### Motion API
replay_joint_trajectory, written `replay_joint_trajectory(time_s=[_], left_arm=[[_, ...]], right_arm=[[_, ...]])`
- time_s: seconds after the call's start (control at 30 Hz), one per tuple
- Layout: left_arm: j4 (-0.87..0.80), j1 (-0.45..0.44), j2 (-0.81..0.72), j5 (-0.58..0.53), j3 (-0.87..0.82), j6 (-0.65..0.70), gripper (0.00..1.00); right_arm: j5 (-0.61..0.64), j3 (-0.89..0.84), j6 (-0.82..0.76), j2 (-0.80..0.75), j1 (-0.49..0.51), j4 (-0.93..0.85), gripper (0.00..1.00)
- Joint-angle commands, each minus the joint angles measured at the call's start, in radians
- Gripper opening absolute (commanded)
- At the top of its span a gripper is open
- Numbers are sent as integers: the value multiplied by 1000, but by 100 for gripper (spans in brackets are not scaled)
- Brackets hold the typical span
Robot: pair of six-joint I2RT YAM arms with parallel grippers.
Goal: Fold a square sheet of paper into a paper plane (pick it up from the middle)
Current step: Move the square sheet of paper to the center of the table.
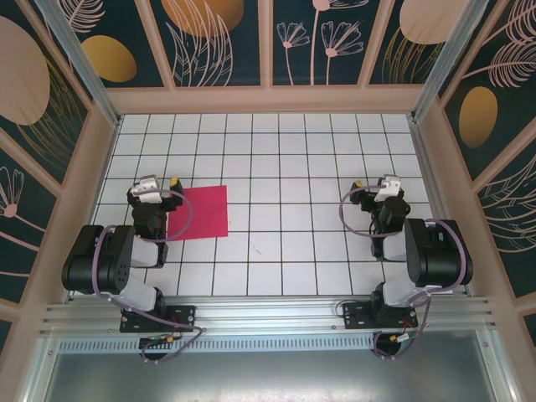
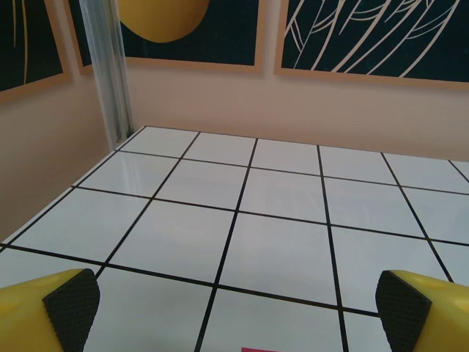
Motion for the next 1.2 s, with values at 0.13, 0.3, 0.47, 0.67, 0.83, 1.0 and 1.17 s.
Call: replay_joint_trajectory(time_s=[0.13, 0.3, 0.47, 0.67, 0.83, 1.0, 1.17], left_arm=[[18, 6, -3, 5, 10, 4, 98], [17, 7, -3, 5, 11, 4, 99], [17, 6, -2, 6, 10, 4, 99], [76, 6, -9, -26, -20, -8, 98], [-152, 6, -246, -139, -37, -77, 98], [-648, 6, -489, -64, 151, -169, 99], [-915, 6, -553, 51, 272, -464, 99]], right_arm=[[-21, 15, 2, 1, -6, 38, 99], [-35, 16, 5, 1, -14, 36, 99], [-37, 16, 7, 1, -16, 37, 99], [-35, 19, -2, -13, -7, 20, 99], [14, 137, 32, -167, 21, -368, 99], [12, 333, 307, -338, 28, -892, 99], [-218, 439, 431, -381, 18, -1170, 99]])
